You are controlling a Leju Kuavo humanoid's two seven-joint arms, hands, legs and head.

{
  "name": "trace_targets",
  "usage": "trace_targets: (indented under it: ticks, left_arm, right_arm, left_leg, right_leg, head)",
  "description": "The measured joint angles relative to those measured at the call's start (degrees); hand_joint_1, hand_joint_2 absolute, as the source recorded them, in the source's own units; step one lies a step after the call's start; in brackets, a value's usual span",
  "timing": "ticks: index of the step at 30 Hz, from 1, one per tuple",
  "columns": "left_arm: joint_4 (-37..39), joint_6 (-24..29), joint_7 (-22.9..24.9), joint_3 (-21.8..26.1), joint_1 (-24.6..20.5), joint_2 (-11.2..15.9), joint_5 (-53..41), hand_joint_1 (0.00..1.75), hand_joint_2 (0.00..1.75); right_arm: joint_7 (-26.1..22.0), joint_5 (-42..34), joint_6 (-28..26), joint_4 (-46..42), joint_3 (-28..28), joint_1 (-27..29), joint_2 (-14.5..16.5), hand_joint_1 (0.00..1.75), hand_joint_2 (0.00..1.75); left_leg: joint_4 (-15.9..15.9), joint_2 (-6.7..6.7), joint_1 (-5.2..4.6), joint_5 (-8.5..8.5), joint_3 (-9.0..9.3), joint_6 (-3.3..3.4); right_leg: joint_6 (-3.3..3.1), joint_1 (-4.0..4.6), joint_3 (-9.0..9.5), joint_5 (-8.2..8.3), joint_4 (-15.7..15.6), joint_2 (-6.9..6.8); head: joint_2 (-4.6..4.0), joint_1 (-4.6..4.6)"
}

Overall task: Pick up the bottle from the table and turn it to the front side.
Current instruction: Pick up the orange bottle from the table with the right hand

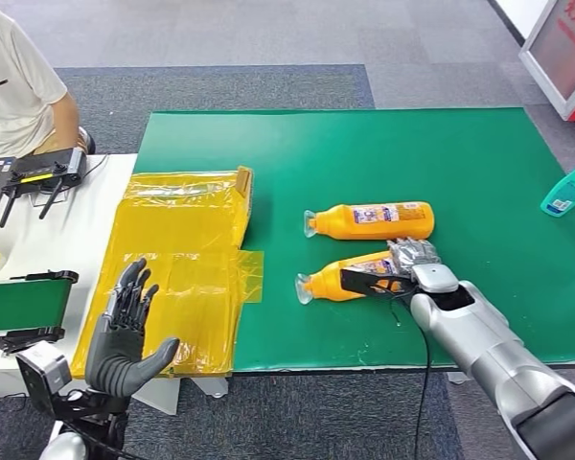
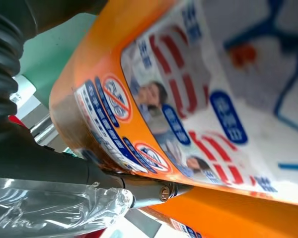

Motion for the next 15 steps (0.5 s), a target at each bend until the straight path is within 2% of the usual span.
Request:
trace_targets:
  ticks: [1, 3, 4, 5, 15]
  left_arm:
    - [0.01, 0.0, -0.12, 0.0, 0.07, 0.02, 0.0, 0.0, 1.75]
    - [0.01, -0.01, -0.26, -0.01, 0.13, 0.03, 0.0, 0.0, 1.75]
    - [0.01, -0.01, -0.26, -0.02, 0.13, 0.04, 0.0, 0.0, 1.75]
    - [0.01, -0.02, -0.26, -0.04, 0.13, 0.05, 0.01, 0.0, 1.75]
    - [0.01, -0.59, -1.17, -0.2, 0.67, 0.23, 0.37, 0.0, 1.75]
  right_arm:
    - [-0.07, -0.17, -0.02, 0.02, 0.22, -0.05, 0.0, 0.41, 1.75]
    - [-0.11, -0.42, -0.06, 0.07, 0.56, -0.13, 0.0, 1.26, 1.75]
    - [-0.11, -0.56, -0.09, 0.1, 0.74, -0.16, 0.0, 1.54, 1.75]
    - [-0.08, -0.76, -0.13, 0.14, 0.92, -0.19, 0.0, 1.75, 1.75]
    - [-0.42, -3.07, -1.92, 0.6, 1.99, -0.71, -0.25, 1.75, 1.75]
  left_leg:
    - [0.0, 0.0, 0.0, 0.0, 0.0, 0.0]
    - [0.0, 0.0, 0.0, 0.0, 0.0, 0.0]
    - [0.0, 0.0, 0.0, 0.0, 0.0, 0.0]
    - [0.0, 0.0, 0.0, 0.0, 0.0, 0.0]
    - [0.0, 0.0, 0.0, 0.0, 0.01, 0.0]
  right_leg:
    - [0.0, 0.0, 0.0, 0.0, 0.0, 0.0]
    - [0.0, 0.0, 0.0, 0.0, 0.0, 0.0]
    - [0.0, 0.0, 0.0, 0.0, 0.0, 0.0]
    - [0.0, 0.0, 0.0, 0.0, 0.0, 0.0]
    - [0.0, 0.0, 0.0, 0.0, 0.0, 0.0]
  head:
    - [0.0, 0.0]
    - [0.0, 0.0]
    - [0.0, 0.0]
    - [0.0, 0.01]
    - [0.0, 0.0]
